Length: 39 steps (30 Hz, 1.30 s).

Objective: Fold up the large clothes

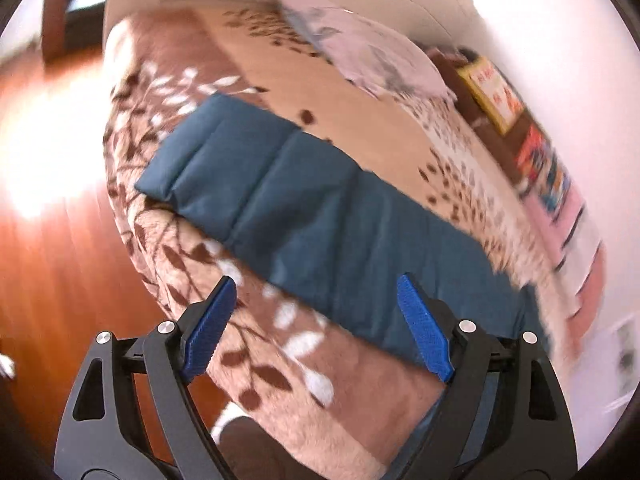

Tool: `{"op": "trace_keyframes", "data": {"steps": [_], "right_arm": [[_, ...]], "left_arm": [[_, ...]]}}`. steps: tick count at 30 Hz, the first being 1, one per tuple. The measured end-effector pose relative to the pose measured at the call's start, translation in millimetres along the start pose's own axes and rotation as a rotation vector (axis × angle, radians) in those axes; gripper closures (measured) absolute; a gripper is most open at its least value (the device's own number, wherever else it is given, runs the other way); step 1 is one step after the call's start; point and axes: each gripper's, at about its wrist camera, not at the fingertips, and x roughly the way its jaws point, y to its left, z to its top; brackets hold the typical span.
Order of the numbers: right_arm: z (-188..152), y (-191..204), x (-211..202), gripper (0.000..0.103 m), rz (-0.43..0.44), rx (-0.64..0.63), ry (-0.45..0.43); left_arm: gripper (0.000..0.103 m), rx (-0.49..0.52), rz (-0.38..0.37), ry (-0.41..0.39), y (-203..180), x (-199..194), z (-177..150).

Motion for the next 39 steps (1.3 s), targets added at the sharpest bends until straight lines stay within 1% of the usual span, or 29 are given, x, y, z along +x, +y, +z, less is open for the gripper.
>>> {"op": "trace_keyframes", "data": {"steps": [2, 4, 9, 10, 12, 14, 15, 17, 18, 19, 20, 21, 23, 25, 28, 30, 31, 33, 34, 36, 39], "right_arm": [[2, 10, 5, 0.044, -0.001, -0.028, 0.010], [2, 18, 11, 0.044, 0.004, -0.047, 0.026], [0, 26, 21, 0.044, -0.002, -0.071, 0.055], [0, 26, 23, 0.044, -0.003, -0.069, 0.058], [1, 27, 24, 0.044, -0.007, -0.066, 0.060], [2, 27, 26, 0.044, -0.010, -0.063, 0.062], [2, 27, 27, 0.044, -0.011, -0.062, 0.063], [3, 26, 29, 0.044, -0.013, -0.060, 0.066], [3, 27, 30, 0.044, -0.013, -0.060, 0.068], [3, 27, 31, 0.044, -0.015, -0.060, 0.070], [4, 27, 32, 0.044, -0.015, -0.061, 0.072], [4, 28, 34, 0.044, -0.015, -0.063, 0.075], [2, 29, 35, 0.044, -0.013, -0.068, 0.076], [1, 29, 35, 0.044, -0.011, -0.073, 0.076], [1, 26, 35, 0.044, -0.003, -0.065, 0.074], [2, 24, 33, 0.044, -0.002, -0.058, 0.068], [2, 21, 31, 0.044, -0.001, -0.052, 0.061], [2, 16, 28, 0.044, -0.001, -0.039, 0.051], [2, 13, 26, 0.044, -0.001, -0.031, 0.046], [1, 5, 21, 0.044, -0.003, -0.012, 0.032], [-2, -8, 14, 0.044, -0.004, 0.018, 0.011]], "left_arm": [[0.021, -0.068, -0.041, 0.010, 18, 6, 7], [0.021, -0.145, -0.085, 0.040, 34, 16, 12], [0.023, -0.251, -0.147, 0.080, 51, 39, 13], [0.024, -0.262, -0.151, 0.084, 52, 41, 12], [0.029, -0.281, -0.165, 0.076, 56, 47, 13], [0.033, -0.281, -0.169, 0.065, 56, 50, 15], [0.036, -0.283, -0.175, 0.060, 56, 52, 16], [0.041, -0.283, -0.175, 0.052, 54, 54, 19], [0.049, -0.272, -0.167, 0.048, 53, 56, 20], [0.064, -0.255, -0.142, 0.050, 51, 59, 22], [0.073, -0.244, -0.109, 0.059, 51, 63, 23], [0.093, -0.244, -0.084, 0.064, 52, 65, 25], [0.097, -0.256, -0.089, 0.054, 55, 65, 27], [0.100, -0.220, -0.079, 0.012, 50, 56, 28], [0.100, -0.100, -0.050, -0.070, 21, 37, 31], [0.100, -0.019, -0.075, -0.128, -3, 19, 35], [0.101, 0.038, -0.095, -0.162, -22, 7, 37], [0.101, 0.118, -0.139, -0.201, -47, -13, 39], [0.101, 0.169, -0.183, -0.220, -67, -26, 38], [0.101, 0.235, -0.253, -0.235, -91, -47, 32], [0.101, 0.341, -0.382, -0.238, -140, -74, 20]]}}
